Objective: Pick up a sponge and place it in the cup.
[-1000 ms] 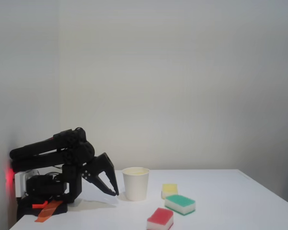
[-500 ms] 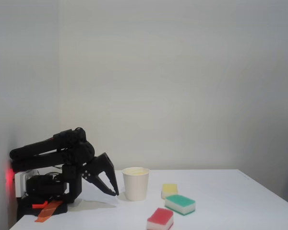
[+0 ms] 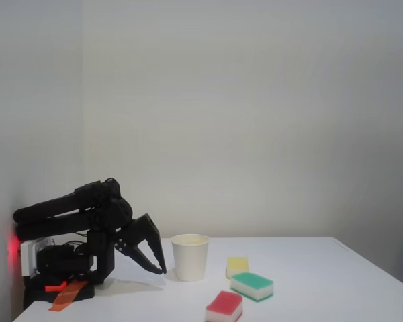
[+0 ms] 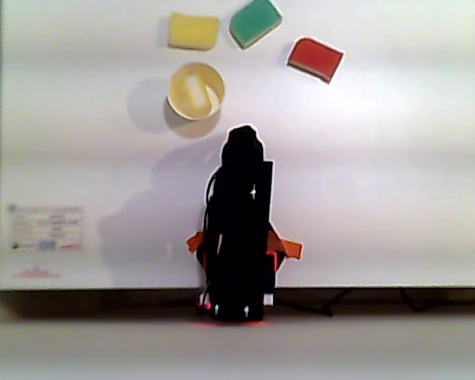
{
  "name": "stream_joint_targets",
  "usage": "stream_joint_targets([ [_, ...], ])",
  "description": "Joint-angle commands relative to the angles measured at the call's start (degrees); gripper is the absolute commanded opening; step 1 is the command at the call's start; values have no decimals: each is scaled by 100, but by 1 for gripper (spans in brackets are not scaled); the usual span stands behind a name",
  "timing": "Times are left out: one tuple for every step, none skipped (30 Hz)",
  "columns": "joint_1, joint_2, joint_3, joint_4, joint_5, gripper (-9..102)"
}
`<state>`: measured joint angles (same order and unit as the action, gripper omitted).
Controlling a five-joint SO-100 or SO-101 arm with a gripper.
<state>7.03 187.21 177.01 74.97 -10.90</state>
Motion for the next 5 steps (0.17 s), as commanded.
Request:
stream_joint_targets([
  [18, 0, 9, 422, -79, 0],
  [18, 0, 9, 422, -79, 0],
  [18, 0, 9, 422, -79, 0],
  [18, 0, 9, 422, -79, 0],
  [18, 0, 9, 422, -79, 0],
])
